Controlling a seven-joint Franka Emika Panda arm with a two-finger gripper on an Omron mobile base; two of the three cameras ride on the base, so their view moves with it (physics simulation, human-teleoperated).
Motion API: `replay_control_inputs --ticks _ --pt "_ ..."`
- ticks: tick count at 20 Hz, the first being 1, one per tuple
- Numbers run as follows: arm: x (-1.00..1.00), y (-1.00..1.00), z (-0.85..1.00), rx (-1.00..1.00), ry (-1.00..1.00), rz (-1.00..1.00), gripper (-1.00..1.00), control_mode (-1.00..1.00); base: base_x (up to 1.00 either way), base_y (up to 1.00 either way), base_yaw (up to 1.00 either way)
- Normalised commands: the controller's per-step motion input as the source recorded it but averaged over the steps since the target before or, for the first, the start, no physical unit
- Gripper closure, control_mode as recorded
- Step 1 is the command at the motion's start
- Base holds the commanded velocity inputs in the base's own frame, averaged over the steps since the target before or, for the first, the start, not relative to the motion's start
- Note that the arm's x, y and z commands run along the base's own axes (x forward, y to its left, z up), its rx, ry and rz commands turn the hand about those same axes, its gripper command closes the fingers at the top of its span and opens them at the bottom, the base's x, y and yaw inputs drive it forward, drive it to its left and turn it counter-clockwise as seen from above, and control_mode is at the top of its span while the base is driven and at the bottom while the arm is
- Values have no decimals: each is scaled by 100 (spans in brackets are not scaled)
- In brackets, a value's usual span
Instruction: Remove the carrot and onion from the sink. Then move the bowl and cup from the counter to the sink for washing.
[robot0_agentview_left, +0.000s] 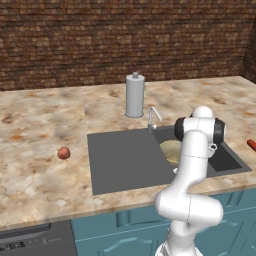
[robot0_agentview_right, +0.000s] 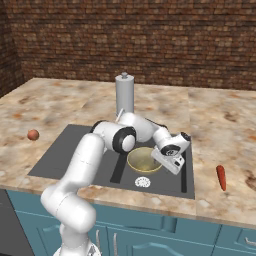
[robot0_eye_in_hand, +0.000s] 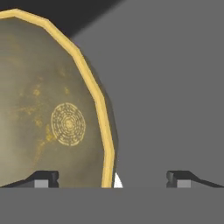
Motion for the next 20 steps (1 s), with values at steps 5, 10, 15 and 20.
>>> replay_control_inputs --ticks 5,10,15,20 --pt "-17 3 24 -11 0 0 -100 -100 0 0 0" --pt "-21 0 25 -7 -1 1 -100 -100 0 0 0" --pt "-23 2 33 -9 -7 9 -100 -100 0 0 0" --pt "-25 2 36 -10 -11 14 -100 -100 0 0 0"
